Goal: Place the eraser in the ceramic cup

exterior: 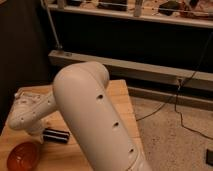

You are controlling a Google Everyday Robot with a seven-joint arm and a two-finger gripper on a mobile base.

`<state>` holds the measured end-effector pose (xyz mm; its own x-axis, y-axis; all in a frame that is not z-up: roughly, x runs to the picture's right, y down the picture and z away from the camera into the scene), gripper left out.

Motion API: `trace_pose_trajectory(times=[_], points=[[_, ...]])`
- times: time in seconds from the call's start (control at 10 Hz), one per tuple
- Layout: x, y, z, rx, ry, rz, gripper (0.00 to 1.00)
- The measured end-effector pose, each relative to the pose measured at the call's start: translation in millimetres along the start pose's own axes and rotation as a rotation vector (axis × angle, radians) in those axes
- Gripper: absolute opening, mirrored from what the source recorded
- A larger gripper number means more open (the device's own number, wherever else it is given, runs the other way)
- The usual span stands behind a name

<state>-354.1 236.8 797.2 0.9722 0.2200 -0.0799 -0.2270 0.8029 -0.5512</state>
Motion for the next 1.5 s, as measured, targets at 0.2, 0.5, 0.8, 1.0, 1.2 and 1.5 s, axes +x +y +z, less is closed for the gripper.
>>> trace_pose_trajectory(times=[0.2, 0.5, 0.8, 1.0, 1.2, 1.5], points=[[-1.3, 0.0, 1.1, -0.013, 0.002, -0.013, 0.65], [2.3, -1.9, 2.6, -0.018, 0.027, -0.031, 0.65], [9.8, -1.1, 6.8, -0.031, 0.044, -0.025, 0.65], [12.1, -0.7, 8.6, -0.036, 0.045, -0.017, 0.61], [10.8, -0.6, 9.4, -0.041, 0.039, -0.013, 0.42], [8.8, -0.6, 9.4, -0.044, 0.036, -0.019, 0.14]])
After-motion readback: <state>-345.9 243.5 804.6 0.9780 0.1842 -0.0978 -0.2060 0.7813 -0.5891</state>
